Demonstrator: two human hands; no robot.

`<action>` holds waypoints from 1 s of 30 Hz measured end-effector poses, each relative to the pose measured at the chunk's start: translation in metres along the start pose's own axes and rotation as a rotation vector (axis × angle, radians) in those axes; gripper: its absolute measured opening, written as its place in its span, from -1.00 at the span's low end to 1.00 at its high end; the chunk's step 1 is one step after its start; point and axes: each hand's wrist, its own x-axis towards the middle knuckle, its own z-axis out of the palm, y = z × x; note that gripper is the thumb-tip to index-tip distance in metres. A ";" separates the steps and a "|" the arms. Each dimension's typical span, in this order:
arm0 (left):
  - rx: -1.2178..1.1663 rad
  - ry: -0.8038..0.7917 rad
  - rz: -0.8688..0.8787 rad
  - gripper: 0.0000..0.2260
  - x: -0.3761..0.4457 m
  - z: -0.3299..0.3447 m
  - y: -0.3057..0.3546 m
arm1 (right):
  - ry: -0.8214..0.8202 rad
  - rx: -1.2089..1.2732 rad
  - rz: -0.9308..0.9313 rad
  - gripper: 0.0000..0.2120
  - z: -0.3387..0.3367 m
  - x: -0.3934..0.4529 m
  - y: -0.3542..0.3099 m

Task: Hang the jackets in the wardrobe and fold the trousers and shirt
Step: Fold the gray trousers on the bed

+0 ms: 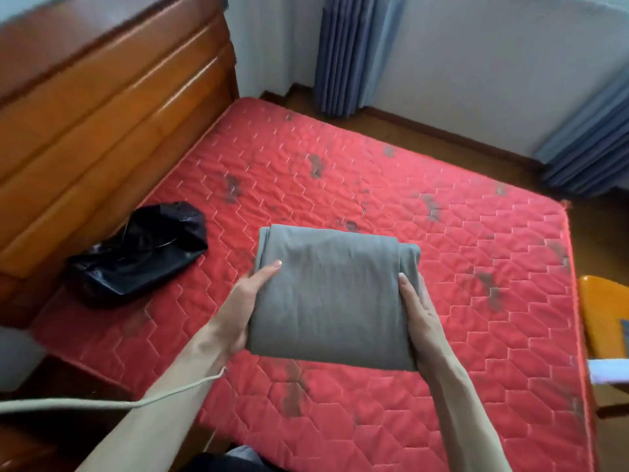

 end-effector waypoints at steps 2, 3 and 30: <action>-0.066 0.017 0.012 -0.66 -0.032 -0.002 0.011 | -0.101 -0.015 -0.053 -0.63 0.010 -0.005 -0.022; -0.088 0.037 0.032 -0.66 -0.048 -0.005 0.015 | -0.154 -0.027 -0.070 -0.57 0.016 -0.008 -0.031; -0.344 0.808 0.567 -0.54 -0.446 -0.282 -0.010 | -1.021 -0.136 -0.077 -0.53 0.444 -0.221 -0.041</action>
